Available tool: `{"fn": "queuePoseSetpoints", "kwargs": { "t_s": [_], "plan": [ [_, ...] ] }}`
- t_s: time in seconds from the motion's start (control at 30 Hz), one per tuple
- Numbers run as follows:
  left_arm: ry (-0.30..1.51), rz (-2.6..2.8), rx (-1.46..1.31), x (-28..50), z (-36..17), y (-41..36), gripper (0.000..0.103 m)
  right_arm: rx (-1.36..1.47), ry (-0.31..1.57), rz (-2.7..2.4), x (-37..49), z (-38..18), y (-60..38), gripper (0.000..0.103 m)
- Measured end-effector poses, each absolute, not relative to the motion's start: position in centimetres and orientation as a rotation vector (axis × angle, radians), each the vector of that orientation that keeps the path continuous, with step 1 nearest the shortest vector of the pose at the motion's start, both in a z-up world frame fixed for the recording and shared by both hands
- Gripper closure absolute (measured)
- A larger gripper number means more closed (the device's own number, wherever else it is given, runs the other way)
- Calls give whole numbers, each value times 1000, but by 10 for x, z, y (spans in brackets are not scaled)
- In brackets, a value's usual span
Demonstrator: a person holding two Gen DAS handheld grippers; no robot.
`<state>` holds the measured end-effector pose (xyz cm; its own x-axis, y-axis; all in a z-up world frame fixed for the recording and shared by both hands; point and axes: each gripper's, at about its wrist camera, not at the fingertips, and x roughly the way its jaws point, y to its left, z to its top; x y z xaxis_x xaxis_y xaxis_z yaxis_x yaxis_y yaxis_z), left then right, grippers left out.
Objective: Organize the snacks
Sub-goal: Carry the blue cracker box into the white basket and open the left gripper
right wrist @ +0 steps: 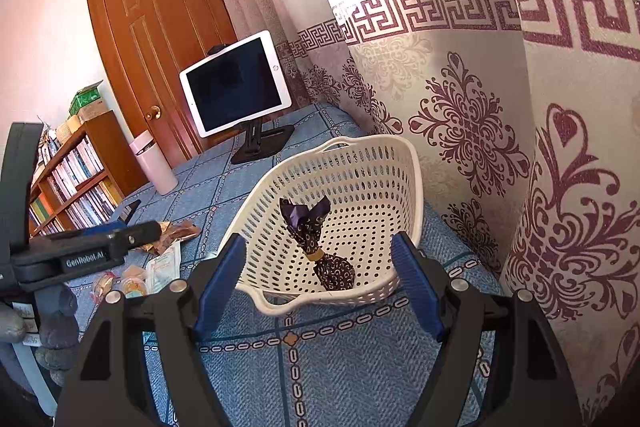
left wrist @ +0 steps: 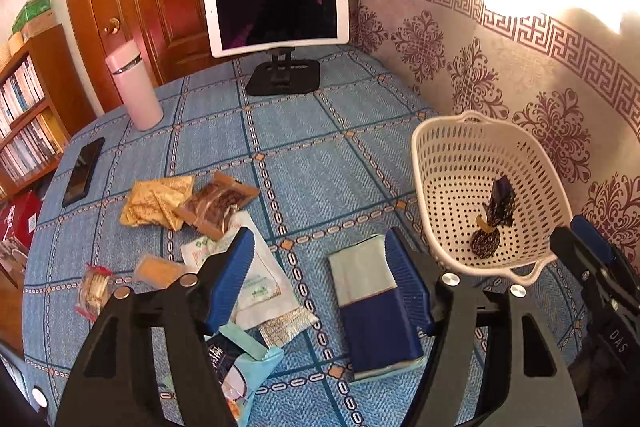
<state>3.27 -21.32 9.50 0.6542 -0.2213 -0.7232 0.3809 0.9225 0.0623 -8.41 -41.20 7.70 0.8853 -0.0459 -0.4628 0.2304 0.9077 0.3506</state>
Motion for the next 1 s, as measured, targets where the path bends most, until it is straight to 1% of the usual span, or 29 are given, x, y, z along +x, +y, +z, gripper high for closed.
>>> {"fn": "queuePoseSetpoints", "kwargs": {
  "t_s": [0.17,0.23,0.27,0.3,0.63,0.67,0.73,0.77,0.8,1.0],
  "plan": [
    [891,-376,227,27,61,-221,33,417,466,-144,-85,75,-413,28],
    [913,-372,227,26,53,-226,26,415,465,-145,-87,76,-413,28],
    [925,-368,222,27,50,-228,18,416,465,-145,-87,76,-413,28],
    [939,-367,214,27,46,-230,17,417,464,-145,-88,76,-413,28],
    [1015,-349,240,36,9,-249,17,413,464,-140,-90,77,-410,28],
    [1012,-349,253,36,7,-251,18,413,464,-139,-91,76,-410,28],
    [1001,-369,262,34,6,-253,26,411,464,-138,-92,77,-410,28],
    [997,-382,262,32,7,-254,39,410,464,-138,-92,77,-410,28],
    [990,-387,273,30,10,-256,49,409,465,-138,-92,77,-409,28],
    [947,-388,267,20,30,-248,52,414,463,-135,-93,77,-410,28]
  ]
}}
